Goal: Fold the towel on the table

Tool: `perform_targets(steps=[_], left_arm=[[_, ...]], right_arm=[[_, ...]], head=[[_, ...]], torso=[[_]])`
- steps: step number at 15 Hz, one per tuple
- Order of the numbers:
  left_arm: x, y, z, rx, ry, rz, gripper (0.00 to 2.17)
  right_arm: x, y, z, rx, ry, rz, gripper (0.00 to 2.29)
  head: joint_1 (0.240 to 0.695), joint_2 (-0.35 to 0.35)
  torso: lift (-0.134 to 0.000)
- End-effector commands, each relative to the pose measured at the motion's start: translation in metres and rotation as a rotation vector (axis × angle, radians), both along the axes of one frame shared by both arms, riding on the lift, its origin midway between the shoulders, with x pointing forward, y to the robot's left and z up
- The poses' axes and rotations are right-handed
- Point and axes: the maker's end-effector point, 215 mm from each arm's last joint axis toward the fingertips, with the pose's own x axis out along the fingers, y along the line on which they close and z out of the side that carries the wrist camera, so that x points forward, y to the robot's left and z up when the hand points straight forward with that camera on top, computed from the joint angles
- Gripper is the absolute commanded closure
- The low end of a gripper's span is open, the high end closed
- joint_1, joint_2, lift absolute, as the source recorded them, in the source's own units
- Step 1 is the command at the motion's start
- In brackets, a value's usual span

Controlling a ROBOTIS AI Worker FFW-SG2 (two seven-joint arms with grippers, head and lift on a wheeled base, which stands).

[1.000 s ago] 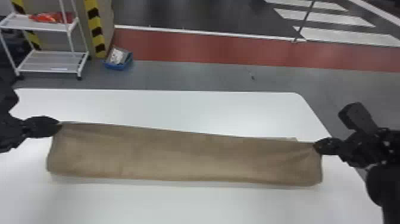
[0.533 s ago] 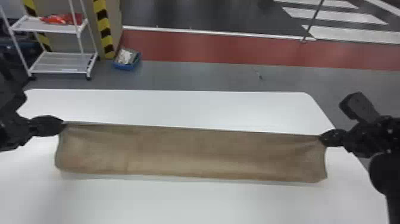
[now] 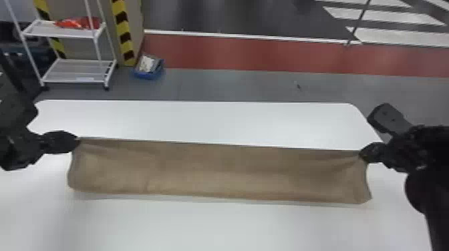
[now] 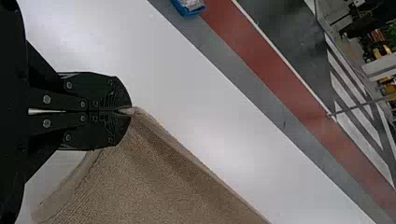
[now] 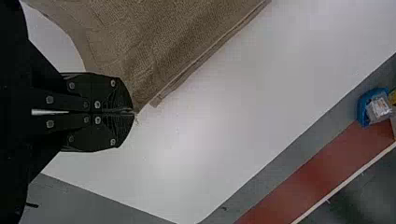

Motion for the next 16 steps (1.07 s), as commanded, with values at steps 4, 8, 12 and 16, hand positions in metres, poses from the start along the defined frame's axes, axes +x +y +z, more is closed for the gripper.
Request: perform_targets(steps=[4,8,12,16], left_arm=[[-0.002,-0.003,-0.005,-0.001,0.002,-0.010,1.58],[-0.001,-0.003,-0.007,0.000,-0.001,-0.006,1.58],[0.005,-0.002,-0.003,-0.009,-0.068,0.031,0.00],[0.006,-0.008,0.005,-0.015,-0.129,0.016,0.03]], right_arm=[[0.005,-0.012,-0.008,-0.078,-0.044,-0.103,0.11],[-0.001,-0.015,-0.009,-0.058,-0.061,-0.144,0.03],[-0.017,-0.018,-0.006,-0.015,-0.085,-0.162,0.04],[-0.031,-0.033,-0.010,0.017,-0.089,-0.198,0.05]], head=[[0.695,-0.118],[0.695,-0.129],[0.695,-0.133],[0.695,-0.140]], torso=[[-0.125],[-0.125],[-0.125],[-0.125]])
